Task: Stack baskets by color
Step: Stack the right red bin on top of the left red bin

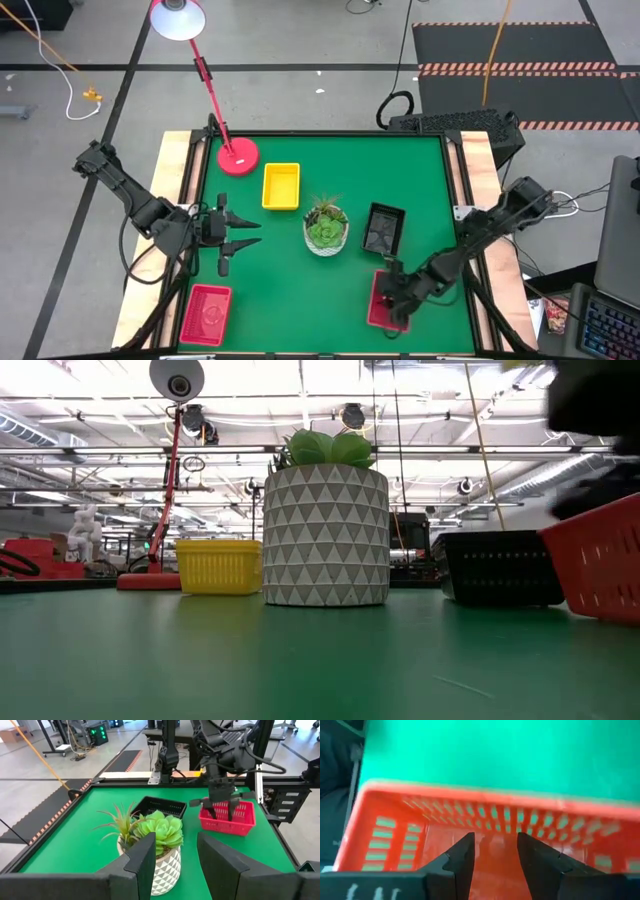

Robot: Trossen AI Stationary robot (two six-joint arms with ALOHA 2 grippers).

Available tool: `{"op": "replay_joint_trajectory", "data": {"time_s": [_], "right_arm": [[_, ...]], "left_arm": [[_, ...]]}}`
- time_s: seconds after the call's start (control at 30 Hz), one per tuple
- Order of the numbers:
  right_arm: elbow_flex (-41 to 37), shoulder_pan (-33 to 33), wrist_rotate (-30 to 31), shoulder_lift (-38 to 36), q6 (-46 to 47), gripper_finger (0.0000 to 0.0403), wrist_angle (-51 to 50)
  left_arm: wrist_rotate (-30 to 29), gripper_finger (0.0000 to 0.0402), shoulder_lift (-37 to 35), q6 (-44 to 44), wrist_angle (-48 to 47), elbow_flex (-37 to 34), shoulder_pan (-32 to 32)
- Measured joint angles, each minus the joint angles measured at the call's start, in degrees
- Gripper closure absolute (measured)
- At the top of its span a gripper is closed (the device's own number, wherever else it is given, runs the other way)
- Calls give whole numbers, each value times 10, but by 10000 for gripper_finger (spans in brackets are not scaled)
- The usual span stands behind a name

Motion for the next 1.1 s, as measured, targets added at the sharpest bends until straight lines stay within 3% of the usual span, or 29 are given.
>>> {"op": "replay_joint_trajectory", "data": {"time_s": [0.1,0.2,0.33,0.53,0.63,0.8,1.1], "right_arm": [[29,-23,-14,41,-66,259,40],[91,-33,-33,87,-126,259,14],[208,-33,-26,131,-188,259,-120],[327,-33,46,137,-209,259,-253],[355,-32,58,114,-173,259,-313],[368,-19,55,81,-37,259,-411],[369,32,37,83,97,259,-550]], "left_arm": [[0,254,0,-11,-10,0,0],[0,254,0,-18,-14,0,-1],[0,254,0,-19,-22,0,-1],[0,254,0,-19,-22,0,-1],[0,254,0,-19,-22,0,-1],[8,254,0,-5,-20,0,-1],[9,254,0,23,1,0,0]]}}
